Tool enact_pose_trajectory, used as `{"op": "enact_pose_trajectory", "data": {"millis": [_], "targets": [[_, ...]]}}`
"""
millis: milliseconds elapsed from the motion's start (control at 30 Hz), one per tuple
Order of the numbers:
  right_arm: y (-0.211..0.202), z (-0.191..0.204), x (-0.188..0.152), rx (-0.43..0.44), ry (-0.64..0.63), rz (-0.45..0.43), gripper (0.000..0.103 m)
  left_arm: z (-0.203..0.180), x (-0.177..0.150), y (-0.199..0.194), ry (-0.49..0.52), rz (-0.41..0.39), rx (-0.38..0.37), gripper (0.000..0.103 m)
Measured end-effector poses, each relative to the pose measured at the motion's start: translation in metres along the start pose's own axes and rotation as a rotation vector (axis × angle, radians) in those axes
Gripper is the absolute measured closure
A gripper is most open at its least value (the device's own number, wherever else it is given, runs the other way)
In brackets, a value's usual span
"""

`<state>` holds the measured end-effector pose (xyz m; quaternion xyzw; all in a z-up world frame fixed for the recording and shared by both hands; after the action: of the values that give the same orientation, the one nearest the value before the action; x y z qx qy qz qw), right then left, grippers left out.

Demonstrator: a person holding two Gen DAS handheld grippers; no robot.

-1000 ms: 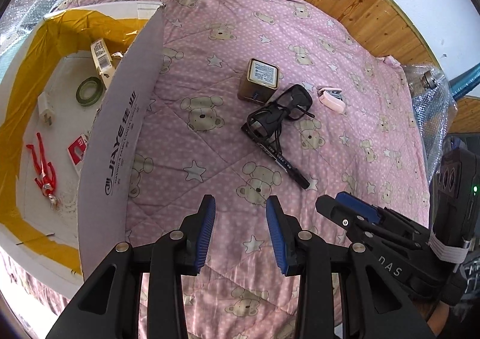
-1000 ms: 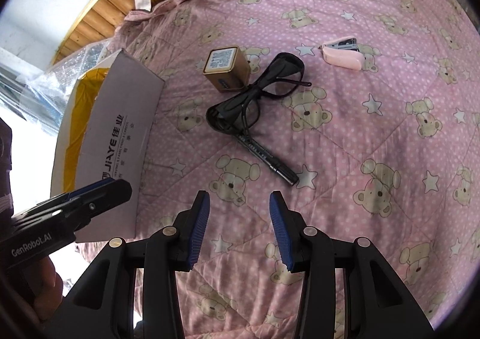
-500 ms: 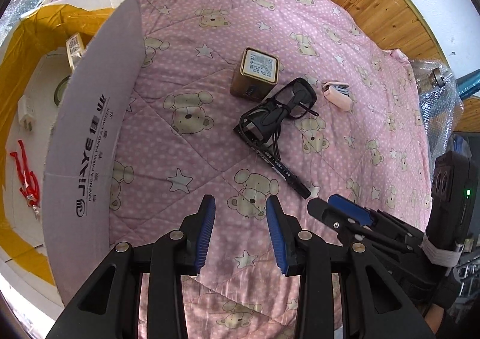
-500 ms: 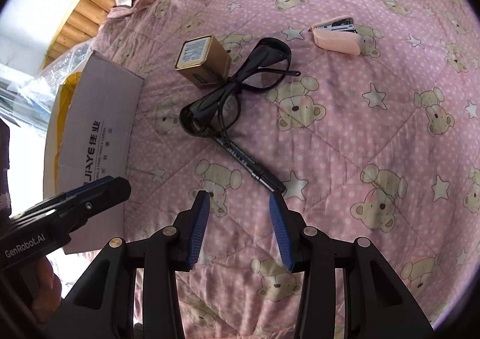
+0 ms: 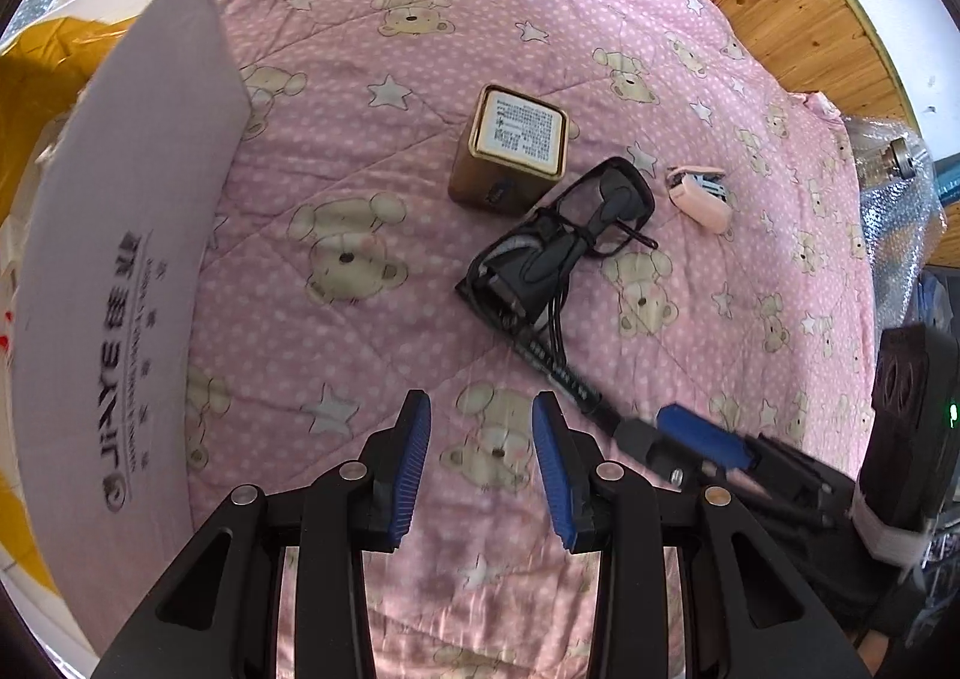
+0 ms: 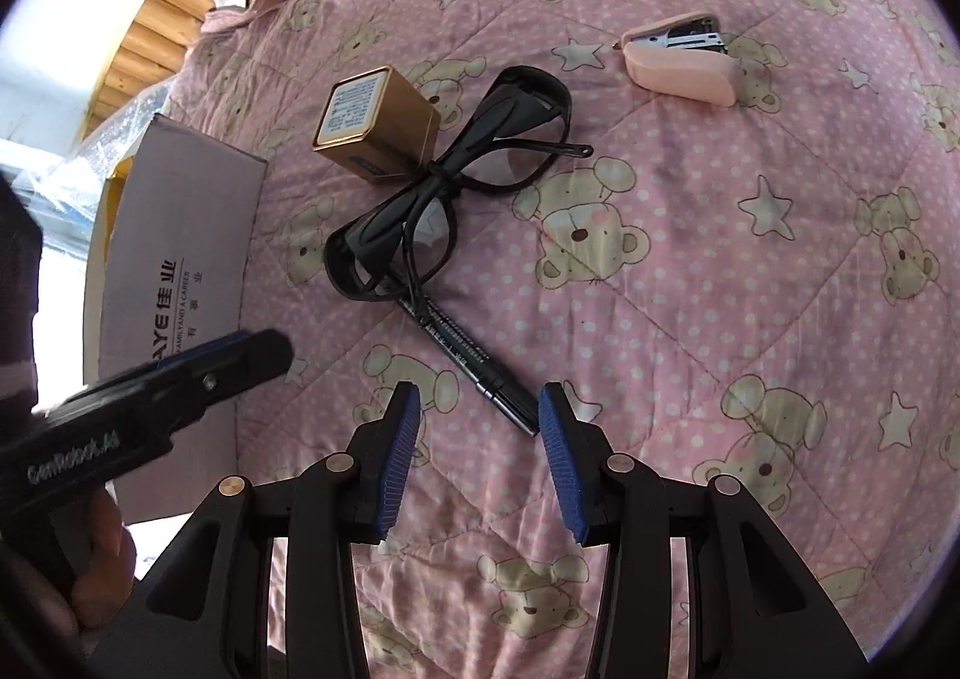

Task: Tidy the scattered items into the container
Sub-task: 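Grasp the black marker with the left tool while the right tool grasps the black glasses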

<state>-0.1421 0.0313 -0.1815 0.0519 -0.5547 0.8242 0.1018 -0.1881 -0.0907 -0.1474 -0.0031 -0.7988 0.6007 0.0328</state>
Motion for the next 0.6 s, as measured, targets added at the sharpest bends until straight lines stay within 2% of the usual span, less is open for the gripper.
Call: {"op": "enact_pose_trajectory", "data": {"millis": [433,600], "targets": [[0.008,-0.025,0.021,0.022,0.027,0.01,0.059,-0.016,0.038,0.02,0.016,0.004,0.01,0.065],[0.017,-0.021,0.02,0.069,0.008,0.034,0.059,-0.018,0.049,0.027,0.014,0.006,0.015,0.064]]}}
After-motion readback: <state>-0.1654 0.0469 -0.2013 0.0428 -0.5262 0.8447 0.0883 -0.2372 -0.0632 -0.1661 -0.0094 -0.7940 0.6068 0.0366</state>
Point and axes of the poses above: each gripper's, at about its wrist camera, not at the fingertips, and y roughly the way its jaws point, z to its left, x to its top, the point moved 9 cm from there along y, roughly the way its jaws point, and after that the axes turned 9 degrees about -y, right-handed, at the moved point
